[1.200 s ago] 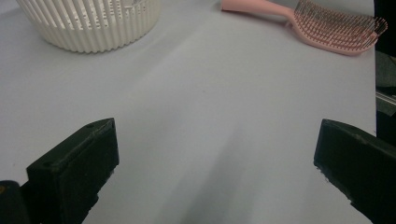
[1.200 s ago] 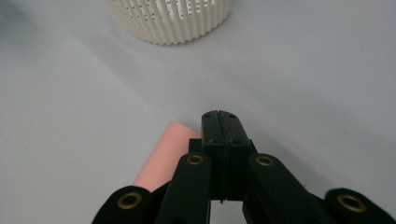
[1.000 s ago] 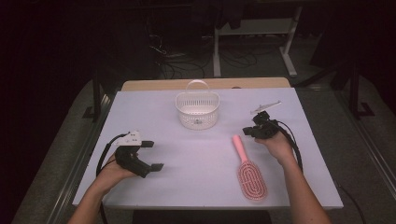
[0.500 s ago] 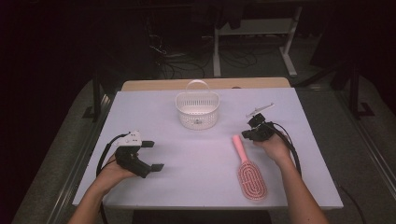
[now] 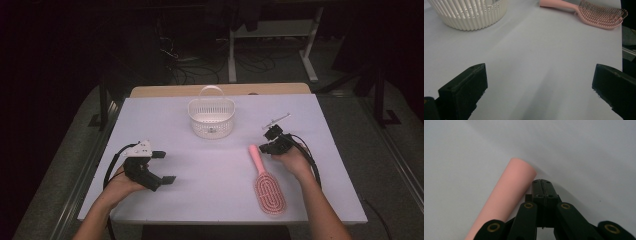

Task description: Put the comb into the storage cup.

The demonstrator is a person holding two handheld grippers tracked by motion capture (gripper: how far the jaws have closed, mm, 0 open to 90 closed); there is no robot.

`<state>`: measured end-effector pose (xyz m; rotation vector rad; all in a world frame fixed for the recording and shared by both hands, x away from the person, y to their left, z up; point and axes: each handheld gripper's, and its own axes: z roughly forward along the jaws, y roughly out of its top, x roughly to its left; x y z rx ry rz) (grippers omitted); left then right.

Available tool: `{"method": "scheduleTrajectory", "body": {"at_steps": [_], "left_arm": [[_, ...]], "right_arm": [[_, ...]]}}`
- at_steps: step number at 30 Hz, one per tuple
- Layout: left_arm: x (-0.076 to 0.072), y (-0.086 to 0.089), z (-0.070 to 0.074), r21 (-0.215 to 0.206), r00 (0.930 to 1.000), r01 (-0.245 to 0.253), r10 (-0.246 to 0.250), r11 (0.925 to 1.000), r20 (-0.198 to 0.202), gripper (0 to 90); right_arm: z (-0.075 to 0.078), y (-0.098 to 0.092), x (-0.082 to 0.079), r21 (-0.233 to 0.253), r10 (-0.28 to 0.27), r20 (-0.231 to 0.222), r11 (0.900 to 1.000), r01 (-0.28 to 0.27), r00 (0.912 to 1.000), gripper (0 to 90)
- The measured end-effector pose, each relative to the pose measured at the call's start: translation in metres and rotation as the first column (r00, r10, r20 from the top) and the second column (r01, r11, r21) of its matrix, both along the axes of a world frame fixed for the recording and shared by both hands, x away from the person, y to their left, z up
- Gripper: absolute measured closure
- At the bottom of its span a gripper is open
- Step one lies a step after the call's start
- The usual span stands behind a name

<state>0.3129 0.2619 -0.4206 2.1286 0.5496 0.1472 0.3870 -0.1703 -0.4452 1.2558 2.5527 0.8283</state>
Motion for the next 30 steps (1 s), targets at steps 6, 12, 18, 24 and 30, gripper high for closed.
{"method": "scheduleTrajectory", "body": {"at_steps": [6,12,18,24,30], "left_arm": [[-0.0002,-0.0002,0.0001,0.001,1.0000,0.004,-0.004,1.0000,-0.001,0.0],[-0.0006,-0.0003,0.0002,0.001,1.0000,0.004,-0.004,1.0000,-0.001,0.0],[-0.0008,0.0000,0.0004,0.000,1.0000,0.006,-0.006,1.0000,-0.002,0.0],[-0.0009,-0.0001,0.0004,0.000,1.0000,0.006,-0.006,1.0000,-0.003,0.0],[-0.0012,-0.0010,0.0001,0.002,0.9999,0.012,-0.012,0.9999,-0.002,0.0]], "right_arm": [[-0.0018,-0.0001,-0.0017,0.000,0.003,-0.020,1.000,-0.003,0.9998,88.8],[-0.0026,0.0000,-0.0024,0.001,0.008,-0.031,1.000,-0.008,0.9995,88.8],[-0.0024,0.0011,-0.0036,0.002,0.017,-0.038,1.000,-0.017,0.9991,88.8],[-0.0023,0.0008,-0.0035,0.008,0.022,-0.034,1.000,-0.021,0.9992,88.9],[-0.0026,0.0053,-0.0038,0.014,0.033,-0.033,0.999,-0.033,0.9989,88.8]]}}
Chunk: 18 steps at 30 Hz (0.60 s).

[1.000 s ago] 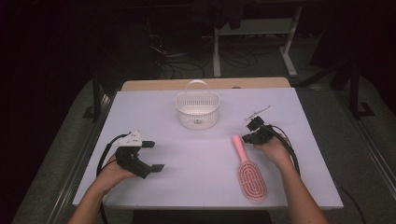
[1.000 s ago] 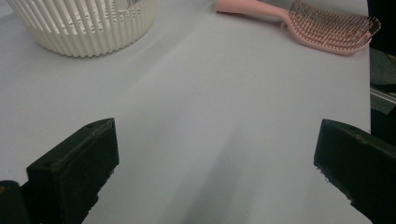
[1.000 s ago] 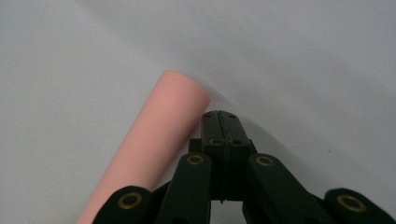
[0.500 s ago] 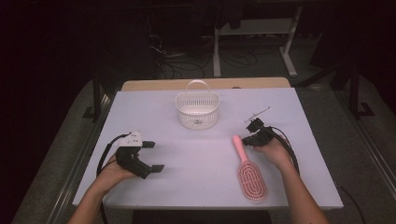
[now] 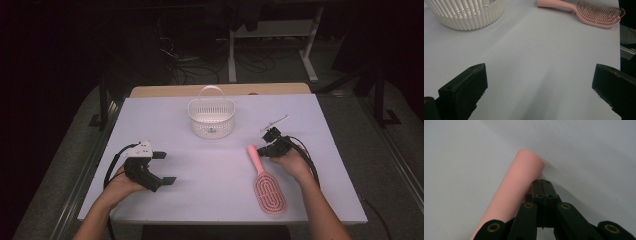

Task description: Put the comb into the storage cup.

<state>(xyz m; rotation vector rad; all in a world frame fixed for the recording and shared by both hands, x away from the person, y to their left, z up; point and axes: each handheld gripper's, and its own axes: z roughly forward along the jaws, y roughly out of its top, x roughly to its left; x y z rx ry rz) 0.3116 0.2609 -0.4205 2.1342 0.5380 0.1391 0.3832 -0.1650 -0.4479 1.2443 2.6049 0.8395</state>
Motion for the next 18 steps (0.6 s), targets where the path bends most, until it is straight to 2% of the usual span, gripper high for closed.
{"method": "scheduleTrajectory", "body": {"at_steps": [18], "left_arm": [[0.000,0.000,0.000,0.001,1.0000,0.004,-0.004,1.0000,-0.001,0.0]], "right_arm": [[0.001,0.021,-0.002,0.024,0.056,0.013,0.998,-0.057,0.9983,88.8]]}}
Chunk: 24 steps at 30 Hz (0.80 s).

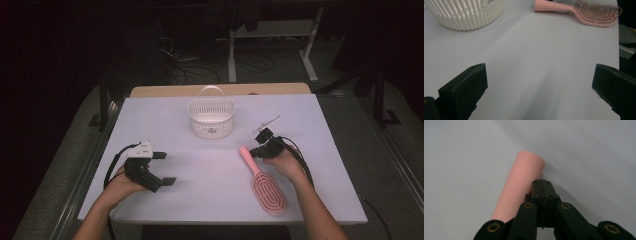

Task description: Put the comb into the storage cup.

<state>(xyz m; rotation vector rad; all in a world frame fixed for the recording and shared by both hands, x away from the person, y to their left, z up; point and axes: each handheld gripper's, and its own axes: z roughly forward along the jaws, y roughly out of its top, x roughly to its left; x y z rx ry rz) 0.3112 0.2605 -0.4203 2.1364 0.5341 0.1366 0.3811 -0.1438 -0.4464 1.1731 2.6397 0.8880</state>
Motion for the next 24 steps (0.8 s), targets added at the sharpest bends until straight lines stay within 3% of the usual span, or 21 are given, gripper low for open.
{"method": "scheduleTrajectory", "body": {"at_steps": [24], "left_arm": [[-0.001,-0.001,0.000,0.000,1.0000,0.006,-0.006,1.0000,-0.001,0.0]], "right_arm": [[0.001,0.044,-0.007,-0.023,0.114,0.001,0.993,-0.114,0.9934,88.9]]}}
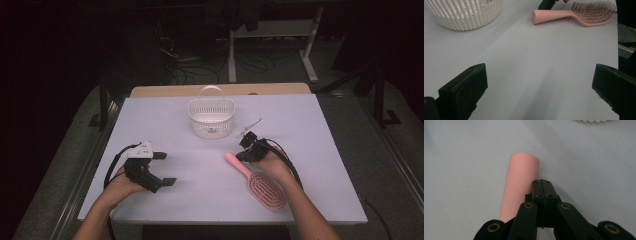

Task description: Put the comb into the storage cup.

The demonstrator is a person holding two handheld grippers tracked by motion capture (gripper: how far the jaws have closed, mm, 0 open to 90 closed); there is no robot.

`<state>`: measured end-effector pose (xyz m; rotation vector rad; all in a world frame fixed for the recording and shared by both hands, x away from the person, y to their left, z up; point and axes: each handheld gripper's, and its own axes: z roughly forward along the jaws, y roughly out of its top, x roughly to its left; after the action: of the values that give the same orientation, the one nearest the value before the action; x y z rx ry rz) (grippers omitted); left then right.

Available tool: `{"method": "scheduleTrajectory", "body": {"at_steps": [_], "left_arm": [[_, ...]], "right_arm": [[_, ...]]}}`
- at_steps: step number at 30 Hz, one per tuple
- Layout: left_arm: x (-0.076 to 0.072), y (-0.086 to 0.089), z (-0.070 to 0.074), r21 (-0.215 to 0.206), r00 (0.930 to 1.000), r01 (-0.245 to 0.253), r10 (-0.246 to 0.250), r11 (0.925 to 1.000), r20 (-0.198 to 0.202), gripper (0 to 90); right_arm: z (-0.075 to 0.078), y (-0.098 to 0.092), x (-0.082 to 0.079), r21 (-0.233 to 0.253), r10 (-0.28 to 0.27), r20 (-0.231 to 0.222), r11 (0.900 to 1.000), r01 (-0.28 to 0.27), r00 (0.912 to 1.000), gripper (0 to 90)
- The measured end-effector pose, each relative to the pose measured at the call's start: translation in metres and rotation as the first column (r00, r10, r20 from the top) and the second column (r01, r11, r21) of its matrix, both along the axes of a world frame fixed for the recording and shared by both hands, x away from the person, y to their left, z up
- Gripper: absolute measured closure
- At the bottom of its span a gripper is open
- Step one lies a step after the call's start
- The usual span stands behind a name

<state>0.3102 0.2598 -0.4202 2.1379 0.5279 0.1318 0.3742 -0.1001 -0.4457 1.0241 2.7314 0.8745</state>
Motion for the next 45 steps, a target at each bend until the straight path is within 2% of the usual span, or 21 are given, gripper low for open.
{"method": "scheduleTrajectory", "body": {"at_steps": [10,20,32,45], "left_arm": [[0.000,0.000,0.000,0.000,1.0000,0.003,-0.003,1.0000,0.001,0.0],[-0.001,0.000,0.001,-0.003,1.0000,0.003,-0.003,1.0000,0.002,0.0],[-0.001,-0.001,0.001,-0.002,1.0000,0.004,-0.004,1.0000,0.001,0.0],[-0.001,-0.002,0.000,-0.002,1.0000,0.008,-0.008,1.0000,0.000,0.0]], "right_arm": [[0.001,0.019,-0.007,-0.007,0.059,-0.005,0.998,-0.059,0.9983,88.9],[0.001,0.037,-0.015,-0.007,0.134,-0.013,0.991,-0.135,0.9908,88.9],[0.002,0.056,-0.028,0.020,0.243,-0.035,0.970,-0.242,0.9695,89.0],[0.004,0.072,-0.043,0.052,0.319,-0.060,0.947,-0.316,0.9460,89.0]]}}
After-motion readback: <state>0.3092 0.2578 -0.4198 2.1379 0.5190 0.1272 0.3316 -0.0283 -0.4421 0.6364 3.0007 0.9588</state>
